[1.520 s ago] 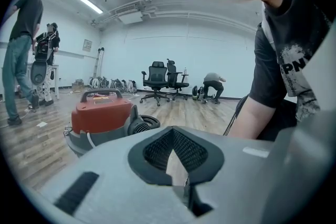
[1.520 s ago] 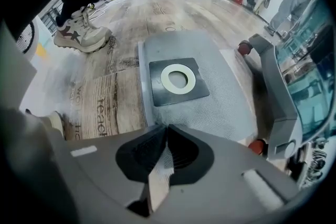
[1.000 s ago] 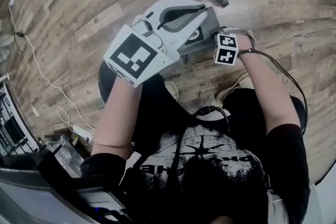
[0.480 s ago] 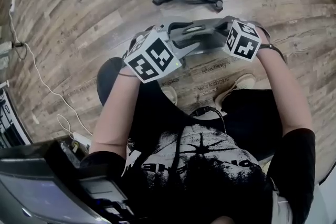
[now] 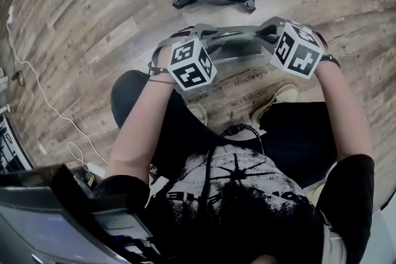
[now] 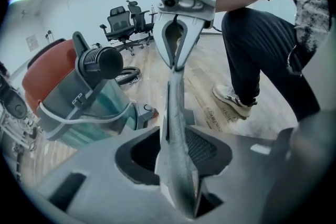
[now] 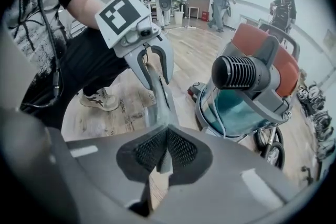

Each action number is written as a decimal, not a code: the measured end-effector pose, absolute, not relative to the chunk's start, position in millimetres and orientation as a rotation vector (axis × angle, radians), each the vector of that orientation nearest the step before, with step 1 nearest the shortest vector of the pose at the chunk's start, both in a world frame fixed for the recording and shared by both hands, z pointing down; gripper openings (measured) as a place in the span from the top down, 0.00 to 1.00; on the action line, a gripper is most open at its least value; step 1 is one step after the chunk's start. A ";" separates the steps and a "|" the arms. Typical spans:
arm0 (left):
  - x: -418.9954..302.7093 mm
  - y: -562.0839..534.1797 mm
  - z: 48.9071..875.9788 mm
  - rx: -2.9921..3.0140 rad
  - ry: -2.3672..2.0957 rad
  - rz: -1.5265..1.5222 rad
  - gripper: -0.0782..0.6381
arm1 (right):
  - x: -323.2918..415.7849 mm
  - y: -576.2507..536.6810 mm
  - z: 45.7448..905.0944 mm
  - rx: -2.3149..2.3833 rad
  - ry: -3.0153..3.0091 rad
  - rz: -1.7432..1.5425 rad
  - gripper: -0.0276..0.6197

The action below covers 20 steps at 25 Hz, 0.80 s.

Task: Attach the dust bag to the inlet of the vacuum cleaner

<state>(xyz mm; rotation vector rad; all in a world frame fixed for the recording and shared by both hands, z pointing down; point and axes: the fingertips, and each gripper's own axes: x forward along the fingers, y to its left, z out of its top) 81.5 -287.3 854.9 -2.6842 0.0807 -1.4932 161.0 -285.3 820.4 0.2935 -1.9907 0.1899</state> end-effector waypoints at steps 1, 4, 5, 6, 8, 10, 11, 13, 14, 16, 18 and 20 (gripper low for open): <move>82.0 -286.7 856.2 -2.685 0.082 -1.487 0.73 | 161.6 -284.9 817.7 0.300 -1.995 0.194 0.94; 82.5 -291.6 855.4 -2.681 0.122 -1.456 0.84 | 161.4 -284.7 813.3 0.319 -2.007 0.196 0.94; 83.0 -293.8 854.1 -2.679 0.134 -1.447 0.85 | 161.7 -284.7 813.0 0.326 -2.008 0.195 0.94; 83.8 -295.7 852.3 -2.679 0.142 -1.437 0.85 | 162.5 -285.4 812.7 0.334 -2.007 0.192 0.94; 85.8 -299.6 847.3 -2.682 0.154 -1.415 0.85 | 164.6 -289.6 810.1 0.355 -2.006 0.179 0.94; 86.5 -305.4 840.2 -2.683 0.167 -1.397 0.85 | 165.6 -296.9 803.7 0.381 -2.008 0.148 0.94; 86.4 -308.5 836.2 -2.682 0.171 -1.390 0.85 | 165.6 -300.1 799.8 0.392 -2.011 0.130 0.93; 85.8 -313.9 829.2 -2.674 0.169 -1.387 0.85 | 165.2 -303.5 791.1 0.396 -2.019 0.097 0.90; 85.7 -316.2 825.7 -2.665 0.162 -1.387 0.85 | 165.0 -304.5 786.2 0.389 -2.022 0.085 0.85; 86.7 -321.5 816.8 -2.643 0.152 -1.374 0.85 | 163.6 -308.7 774.0 0.386 -2.034 0.065 0.74; 88.9 -327.2 805.4 -2.623 0.147 -1.352 0.85 | 158.5 -312.7 760.4 0.394 -2.055 0.052 0.68; 92.6 -331.1 793.3 -2.604 0.131 -1.330 0.85 | 151.7 -314.7 751.0 0.402 -2.066 0.034 0.66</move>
